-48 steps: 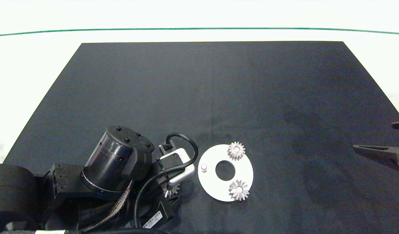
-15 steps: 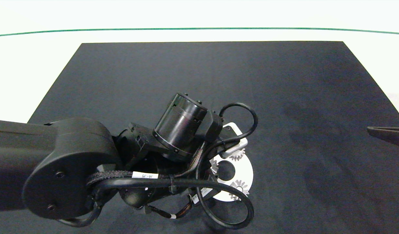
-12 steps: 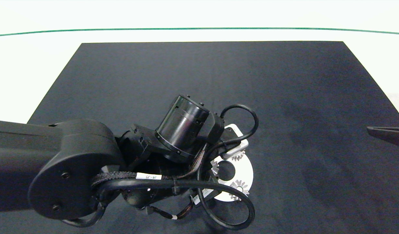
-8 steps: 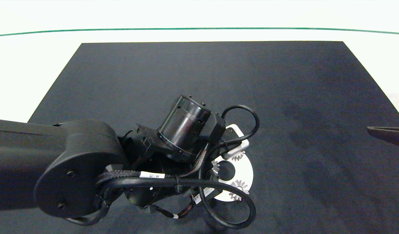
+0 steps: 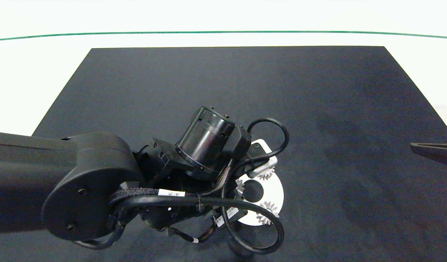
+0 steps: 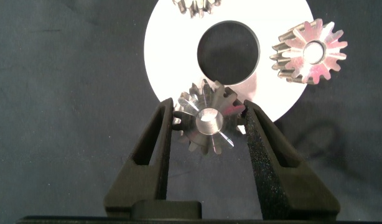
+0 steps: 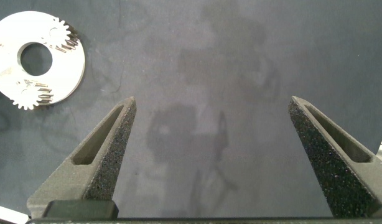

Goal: Install three planetary gears onto the carrier pins

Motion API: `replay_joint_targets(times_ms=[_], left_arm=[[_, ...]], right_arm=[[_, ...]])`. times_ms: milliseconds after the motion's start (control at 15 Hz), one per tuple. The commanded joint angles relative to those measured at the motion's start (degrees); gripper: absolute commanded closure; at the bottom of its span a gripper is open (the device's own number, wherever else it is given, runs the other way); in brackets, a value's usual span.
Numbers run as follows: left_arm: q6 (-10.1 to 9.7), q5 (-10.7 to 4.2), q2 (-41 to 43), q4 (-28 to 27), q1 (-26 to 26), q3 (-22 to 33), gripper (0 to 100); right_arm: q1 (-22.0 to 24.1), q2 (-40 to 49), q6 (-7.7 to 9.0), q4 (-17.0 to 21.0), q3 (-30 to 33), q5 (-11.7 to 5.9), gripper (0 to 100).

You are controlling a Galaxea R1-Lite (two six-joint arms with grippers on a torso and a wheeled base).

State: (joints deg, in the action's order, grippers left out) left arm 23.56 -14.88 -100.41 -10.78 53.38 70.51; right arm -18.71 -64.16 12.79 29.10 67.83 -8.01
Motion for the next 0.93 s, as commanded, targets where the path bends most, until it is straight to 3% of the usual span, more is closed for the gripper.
replay_joint_targets(times_ms=[67, 933], left_arm=[[0.25, -0.14, 0.0, 0.0, 0.0, 0.0, 100], [0.52, -0.14, -0.9, 0.1, -0.4, 0.1, 100]], right_arm=[[0.0, -0.1, 0.04, 0.2, -0.1, -0.08, 0], [0.1, 0.0, 0.04, 0.2, -0.6, -0.08, 0]])
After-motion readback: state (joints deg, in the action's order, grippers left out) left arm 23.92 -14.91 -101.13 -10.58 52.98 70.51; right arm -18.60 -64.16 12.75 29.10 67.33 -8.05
